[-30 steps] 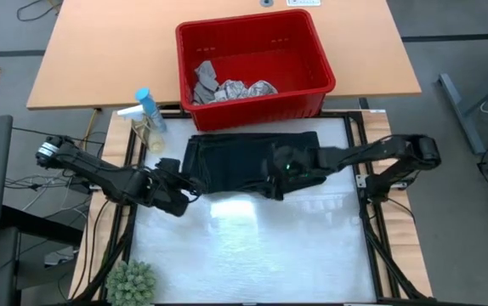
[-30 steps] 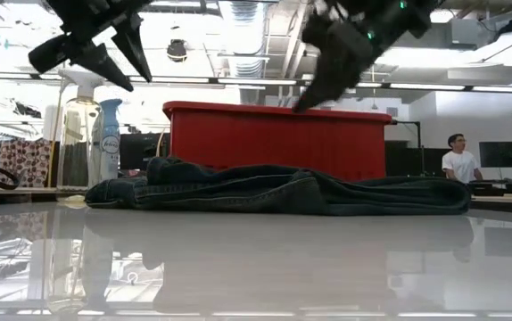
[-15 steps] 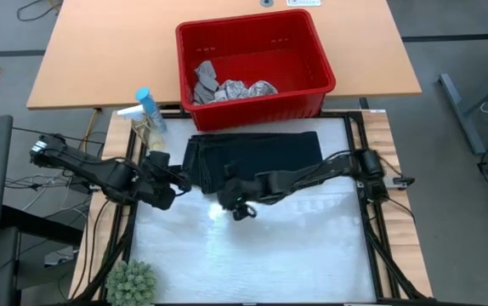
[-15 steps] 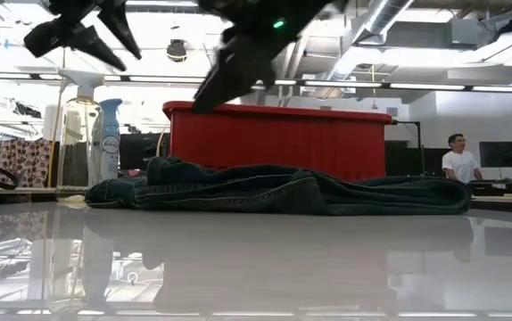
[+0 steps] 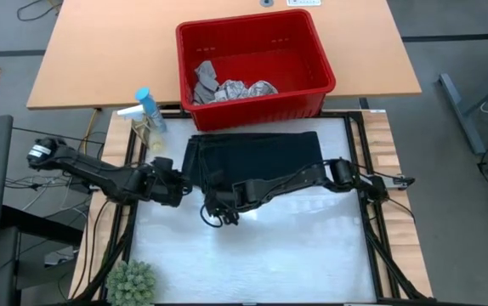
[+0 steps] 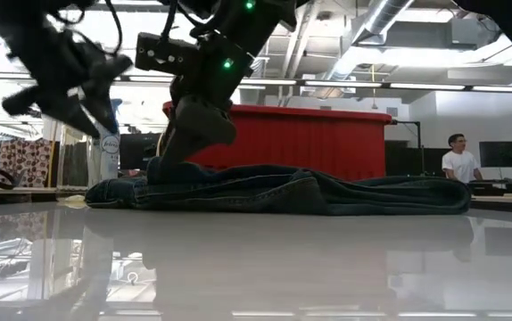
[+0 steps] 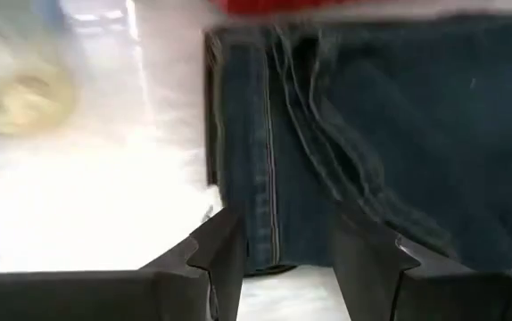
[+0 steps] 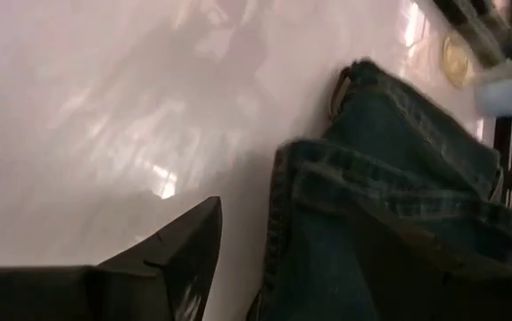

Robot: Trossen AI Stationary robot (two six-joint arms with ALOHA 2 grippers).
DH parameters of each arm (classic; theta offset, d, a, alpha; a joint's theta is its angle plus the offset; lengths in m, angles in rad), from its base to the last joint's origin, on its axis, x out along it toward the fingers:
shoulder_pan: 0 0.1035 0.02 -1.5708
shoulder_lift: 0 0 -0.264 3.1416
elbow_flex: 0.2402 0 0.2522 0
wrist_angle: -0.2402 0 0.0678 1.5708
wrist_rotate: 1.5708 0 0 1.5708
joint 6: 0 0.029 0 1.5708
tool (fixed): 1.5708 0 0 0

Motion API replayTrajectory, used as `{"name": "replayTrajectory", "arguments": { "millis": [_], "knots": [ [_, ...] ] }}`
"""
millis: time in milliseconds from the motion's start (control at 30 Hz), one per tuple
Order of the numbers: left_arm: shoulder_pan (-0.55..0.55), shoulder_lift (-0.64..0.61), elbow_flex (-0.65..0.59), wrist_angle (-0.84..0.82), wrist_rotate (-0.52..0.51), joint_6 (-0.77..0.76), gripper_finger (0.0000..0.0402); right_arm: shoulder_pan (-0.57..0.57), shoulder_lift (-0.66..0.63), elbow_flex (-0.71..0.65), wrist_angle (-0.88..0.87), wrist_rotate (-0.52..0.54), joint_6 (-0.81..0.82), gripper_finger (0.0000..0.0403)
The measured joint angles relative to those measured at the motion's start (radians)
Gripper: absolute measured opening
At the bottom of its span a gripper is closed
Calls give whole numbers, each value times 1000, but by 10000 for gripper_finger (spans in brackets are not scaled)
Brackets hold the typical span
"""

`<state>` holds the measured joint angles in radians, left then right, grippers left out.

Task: Fold Laundry from Bin
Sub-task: Fold the blue jeans

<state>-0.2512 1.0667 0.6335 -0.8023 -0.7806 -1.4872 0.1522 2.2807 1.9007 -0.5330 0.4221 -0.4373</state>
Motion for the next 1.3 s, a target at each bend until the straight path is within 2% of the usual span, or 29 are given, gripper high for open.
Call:
{"name": "replayTrajectory", "arguments": {
  "millis": [200,333,500,667,1000,1300],
  "knots": [
    [132,-5,-136,285,47,161,124,-13,0,1,-37,-4,47,271],
    [231,-5,-187,386,130,307,72,-15,-2,1,-42,-5,47,271],
    [319,-5,-223,398,141,315,7,-20,-2,1,-7,-4,47,271],
    [363,4,-272,498,205,335,4,-32,-3,-3,6,-79,33,271],
    [402,134,-278,648,259,434,0,-74,-2,-55,85,-79,-16,271],
    [405,256,-276,744,335,396,0,-100,-1,-115,104,-83,-58,271]
  ]
}}
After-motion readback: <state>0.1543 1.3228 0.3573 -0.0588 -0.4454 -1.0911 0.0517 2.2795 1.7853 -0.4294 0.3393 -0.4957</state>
